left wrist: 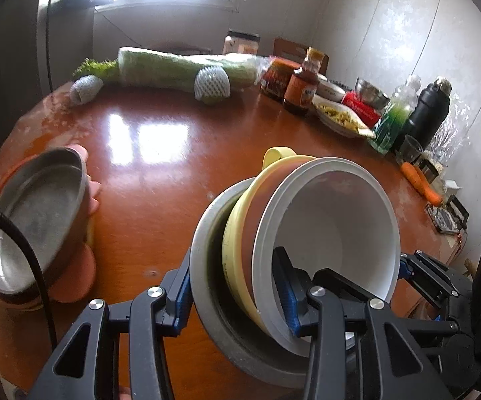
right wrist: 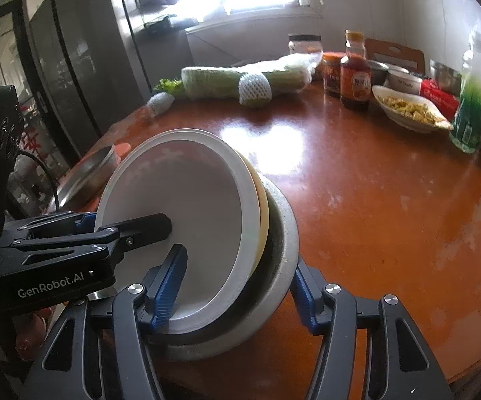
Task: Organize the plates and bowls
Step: 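Grip the rim of the whole bowl stack with both tools and lift it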
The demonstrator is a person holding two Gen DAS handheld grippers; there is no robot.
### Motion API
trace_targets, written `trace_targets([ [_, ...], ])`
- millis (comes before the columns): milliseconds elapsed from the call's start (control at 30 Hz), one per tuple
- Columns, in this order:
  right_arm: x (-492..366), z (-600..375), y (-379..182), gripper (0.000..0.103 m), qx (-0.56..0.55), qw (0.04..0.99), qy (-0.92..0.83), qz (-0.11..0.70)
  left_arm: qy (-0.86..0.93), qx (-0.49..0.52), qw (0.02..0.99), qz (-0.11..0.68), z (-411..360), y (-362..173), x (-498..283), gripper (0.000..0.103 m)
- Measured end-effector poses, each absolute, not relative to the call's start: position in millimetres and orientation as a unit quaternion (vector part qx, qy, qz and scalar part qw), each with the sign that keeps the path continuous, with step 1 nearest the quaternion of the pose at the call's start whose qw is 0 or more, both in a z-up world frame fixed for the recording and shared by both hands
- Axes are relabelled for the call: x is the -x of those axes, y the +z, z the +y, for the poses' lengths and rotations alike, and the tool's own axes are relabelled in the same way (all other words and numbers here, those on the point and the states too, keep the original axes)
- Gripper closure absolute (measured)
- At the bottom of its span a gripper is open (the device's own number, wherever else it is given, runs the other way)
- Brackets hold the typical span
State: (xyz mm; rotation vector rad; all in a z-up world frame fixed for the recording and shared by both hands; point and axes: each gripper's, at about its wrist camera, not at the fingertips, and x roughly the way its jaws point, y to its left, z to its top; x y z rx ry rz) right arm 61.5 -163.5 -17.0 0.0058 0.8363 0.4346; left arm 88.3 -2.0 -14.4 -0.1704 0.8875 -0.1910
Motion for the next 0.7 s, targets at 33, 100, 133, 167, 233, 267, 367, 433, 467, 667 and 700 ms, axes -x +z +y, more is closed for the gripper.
trace_targets([
  [33,-60.2,-161.1,-13.8,0.042,-0.001,0.892,0.210,0.400,-0.091,0.084,0.896,0.426,1.3,-12.0,-86.7,0.059],
  [100,-57.6,-154.2,-5.7,0.042,0.005,0.895,0.214,0.391,-0.086,0.088,0.900,0.419,9.5,-4.7,-81.2,0.059],
  [133,-56.8,-151.3,-2.9,0.042,0.007,0.896,0.217,0.388,-0.082,0.090,0.901,0.416,13.9,-0.9,-78.7,0.059],
  [167,-56.0,-147.6,0.4,0.042,0.008,0.896,0.221,0.385,-0.079,0.090,0.903,0.413,17.3,2.3,-76.8,0.059],
  [233,-54.2,-139.4,7.5,0.042,0.010,0.897,0.229,0.378,-0.072,0.091,0.908,0.403,25.8,10.4,-72.1,0.059],
  [267,-53.7,-135.2,10.7,0.042,0.012,0.897,0.233,0.375,-0.067,0.092,0.910,0.398,31.3,14.8,-69.4,0.059],
  [367,-51.3,-120.2,20.2,0.042,0.019,0.898,0.243,0.365,-0.061,0.096,0.915,0.388,44.8,22.6,-63.9,0.059],
  [433,-51.2,-110.0,25.7,0.042,0.025,0.899,0.248,0.360,-0.057,0.100,0.917,0.383,54.5,27.2,-61.4,0.059],
  [467,-50.9,-105.4,27.9,0.042,0.027,0.899,0.250,0.358,-0.055,0.100,0.918,0.380,59.3,29.1,-60.7,0.059],
  [667,-53.6,-75.4,37.6,0.042,0.037,0.897,0.268,0.350,-0.039,0.102,0.923,0.370,87.3,37.5,-58.3,0.059],
  [700,-54.9,-70.6,38.6,0.042,0.039,0.897,0.270,0.348,-0.036,0.104,0.923,0.368,93.4,38.8,-58.1,0.059],
])
